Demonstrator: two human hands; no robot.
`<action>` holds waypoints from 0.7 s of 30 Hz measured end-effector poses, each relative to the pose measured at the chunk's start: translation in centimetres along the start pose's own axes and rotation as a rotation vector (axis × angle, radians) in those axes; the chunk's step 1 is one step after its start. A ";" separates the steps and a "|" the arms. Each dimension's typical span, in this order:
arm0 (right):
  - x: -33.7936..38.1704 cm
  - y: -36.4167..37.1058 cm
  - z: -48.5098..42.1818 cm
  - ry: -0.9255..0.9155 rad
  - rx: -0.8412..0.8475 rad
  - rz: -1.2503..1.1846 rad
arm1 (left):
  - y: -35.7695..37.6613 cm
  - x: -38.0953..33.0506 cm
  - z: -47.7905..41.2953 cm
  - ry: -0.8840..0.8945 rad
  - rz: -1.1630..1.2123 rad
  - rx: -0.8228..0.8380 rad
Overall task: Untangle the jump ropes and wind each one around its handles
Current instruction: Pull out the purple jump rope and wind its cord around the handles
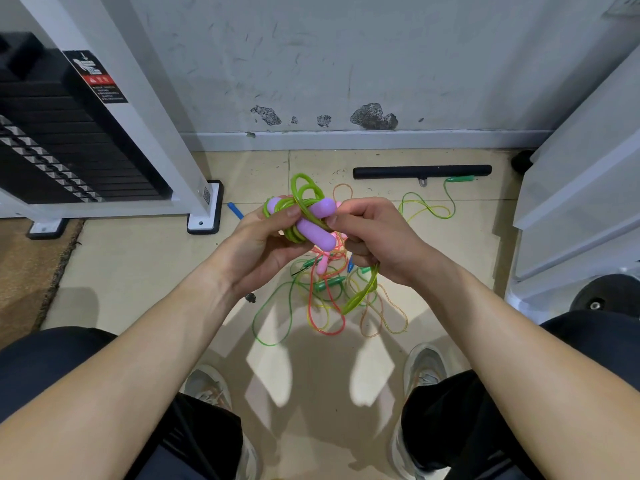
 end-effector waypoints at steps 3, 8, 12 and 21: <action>-0.5 -0.4 -0.4 0.020 -0.021 0.022 | 0.7 -0.2 0.2 0.006 0.029 -0.018; -1.3 -0.6 -0.7 0.039 0.011 0.039 | 1.0 -0.6 0.2 0.015 0.096 -0.037; -2.5 0.3 -0.8 0.045 0.121 0.122 | 0.5 -1.2 0.1 0.037 0.080 -0.047; -3.9 1.3 -1.3 0.005 0.225 0.190 | 0.8 -1.7 0.4 0.050 0.074 0.026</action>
Point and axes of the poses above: each hand's wrist, its own z-axis away from the middle knuckle, its own y-axis out of the palm, x = y × z, the point moved 10 cm from there along -z, towards the middle knuckle, and after that the axes turned 13 degrees about z, right-handed, at the moved point
